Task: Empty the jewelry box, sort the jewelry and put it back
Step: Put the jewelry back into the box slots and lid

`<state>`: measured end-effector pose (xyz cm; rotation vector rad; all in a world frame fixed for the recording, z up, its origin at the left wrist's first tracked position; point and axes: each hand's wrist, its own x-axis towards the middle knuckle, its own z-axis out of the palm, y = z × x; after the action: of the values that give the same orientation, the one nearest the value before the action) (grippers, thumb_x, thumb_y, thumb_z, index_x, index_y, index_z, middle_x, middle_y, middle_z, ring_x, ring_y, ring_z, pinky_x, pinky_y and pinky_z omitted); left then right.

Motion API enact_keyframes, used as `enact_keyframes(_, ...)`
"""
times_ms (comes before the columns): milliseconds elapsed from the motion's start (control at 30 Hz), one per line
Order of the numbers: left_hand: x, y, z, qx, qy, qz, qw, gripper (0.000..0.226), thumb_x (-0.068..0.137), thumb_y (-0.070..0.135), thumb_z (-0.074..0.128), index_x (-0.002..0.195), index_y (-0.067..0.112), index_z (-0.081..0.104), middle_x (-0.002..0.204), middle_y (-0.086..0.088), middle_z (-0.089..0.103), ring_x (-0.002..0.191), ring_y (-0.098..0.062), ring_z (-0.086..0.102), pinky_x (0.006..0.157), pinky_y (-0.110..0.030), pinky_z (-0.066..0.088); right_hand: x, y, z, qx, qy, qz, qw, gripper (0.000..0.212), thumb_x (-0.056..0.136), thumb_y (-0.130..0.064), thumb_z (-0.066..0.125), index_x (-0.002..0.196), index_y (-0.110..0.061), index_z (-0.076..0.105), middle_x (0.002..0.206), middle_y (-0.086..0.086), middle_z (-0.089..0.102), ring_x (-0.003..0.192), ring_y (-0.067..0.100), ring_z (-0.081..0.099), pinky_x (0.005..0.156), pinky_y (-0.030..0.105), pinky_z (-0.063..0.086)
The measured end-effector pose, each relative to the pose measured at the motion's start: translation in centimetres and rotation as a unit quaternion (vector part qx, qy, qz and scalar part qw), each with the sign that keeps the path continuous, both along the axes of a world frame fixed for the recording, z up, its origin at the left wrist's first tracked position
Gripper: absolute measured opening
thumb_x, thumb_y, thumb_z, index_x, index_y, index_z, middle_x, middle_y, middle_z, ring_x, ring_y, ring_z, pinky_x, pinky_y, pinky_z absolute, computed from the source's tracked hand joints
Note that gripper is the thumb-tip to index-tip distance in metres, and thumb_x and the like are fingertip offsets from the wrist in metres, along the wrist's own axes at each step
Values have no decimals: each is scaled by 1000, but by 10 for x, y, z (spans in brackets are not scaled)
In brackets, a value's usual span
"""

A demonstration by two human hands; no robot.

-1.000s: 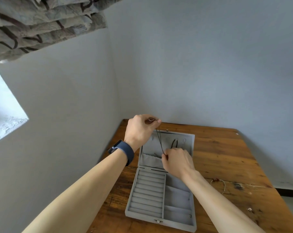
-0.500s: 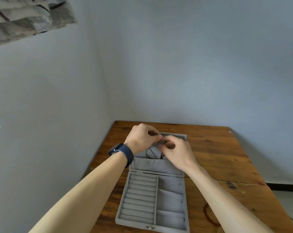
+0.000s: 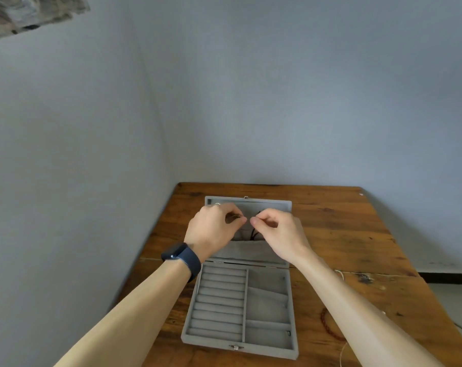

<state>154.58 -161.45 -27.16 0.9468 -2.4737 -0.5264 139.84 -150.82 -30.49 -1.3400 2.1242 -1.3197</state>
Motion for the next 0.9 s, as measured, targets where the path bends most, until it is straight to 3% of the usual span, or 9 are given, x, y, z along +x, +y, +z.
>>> enact_keyframes(100, 1, 6, -10, -144, -7, 16, 989, 21, 95, 40, 57, 105, 29, 72, 103, 6, 67, 95, -16, 60, 68, -28, 51, 2, -3, -6, -27, 163, -49, 985, 13, 93, -39, 64, 88, -29, 70, 85, -15, 65, 81, 5, 57, 65, 13, 37)
enact_keyframes(267, -8, 2, -11, -241, -16, 28, 970, 24, 90, 37, 58, 93, 22, 77, 113, -2, 64, 100, -25, 56, 78, -36, 44, -5, -11, -7, -51, 337, -147, 929, 10, 85, -40, 68, 82, -30, 68, 125, -1, 54, 114, 23, 46, 84, 36, 37)
enact_keyframes(367, -13, -1, -10, -259, -36, 27, 965, 25, 89, 37, 57, 85, 22, 77, 127, -6, 63, 123, -30, 52, 96, -44, 44, -11, -19, -7, -49, 351, -135, 925, 8, 85, -38, 68, 82, -30, 66, 138, 1, 51, 130, 25, 44, 105, 46, 26)
enact_keyframes(433, -16, -5, -11, -243, -42, 23, 969, 24, 90, 35, 58, 87, 21, 77, 133, -7, 62, 135, -31, 47, 110, -49, 36, -14, -25, -6, -33, 333, -119, 935, 8, 86, -36, 67, 85, -29, 68, 131, -1, 58, 123, 22, 54, 109, 49, 22)
enact_keyframes(500, -19, -8, -12, -217, -57, 24, 974, 26, 92, 35, 55, 93, 20, 76, 130, -5, 64, 131, -28, 52, 119, -49, 25, -15, -28, -7, -31, 323, -120, 938, 8, 88, -35, 66, 85, -28, 69, 116, -5, 64, 105, 20, 62, 100, 45, 25)
enact_keyframes(600, -23, -10, -13, -226, -72, 29, 971, 28, 94, 36, 53, 96, 19, 75, 120, -3, 67, 107, -23, 65, 118, -47, 27, -15, -30, -7, -41, 335, -140, 931, 8, 86, -35, 68, 84, -27, 69, 103, -6, 65, 94, 20, 59, 83, 38, 25)
enact_keyframes(733, -25, -10, -11, -277, -105, 37, 954, 32, 94, 38, 50, 97, 18, 75, 117, -4, 64, 99, -25, 62, 105, -44, 38, -13, -31, -3, -47, 348, -146, 925, 10, 81, -35, 73, 76, -26, 70, 99, -9, 63, 91, 18, 56, 79, 35, 21)
enact_keyframes(800, -25, -9, -11, -297, -149, 30, 943, 33, 95, 38, 48, 98, 20, 76, 125, -6, 61, 104, -26, 60, 107, -45, 35, -13, -30, -2, -28, 348, -134, 927, 13, 78, -37, 74, 71, -28, 70, 101, -10, 61, 93, 17, 54, 78, 34, 20)
enact_keyframes(900, -25, -4, -17, -317, -228, 15, 921, 34, 99, 34, 44, 102, 22, 75, 145, -11, 46, 128, -32, 48, 114, -51, 24, -15, -28, -3, 26, 360, -93, 928, 15, 78, -43, 73, 71, -30, 73, 111, -11, 57, 101, 18, 50, 79, 37, 23)
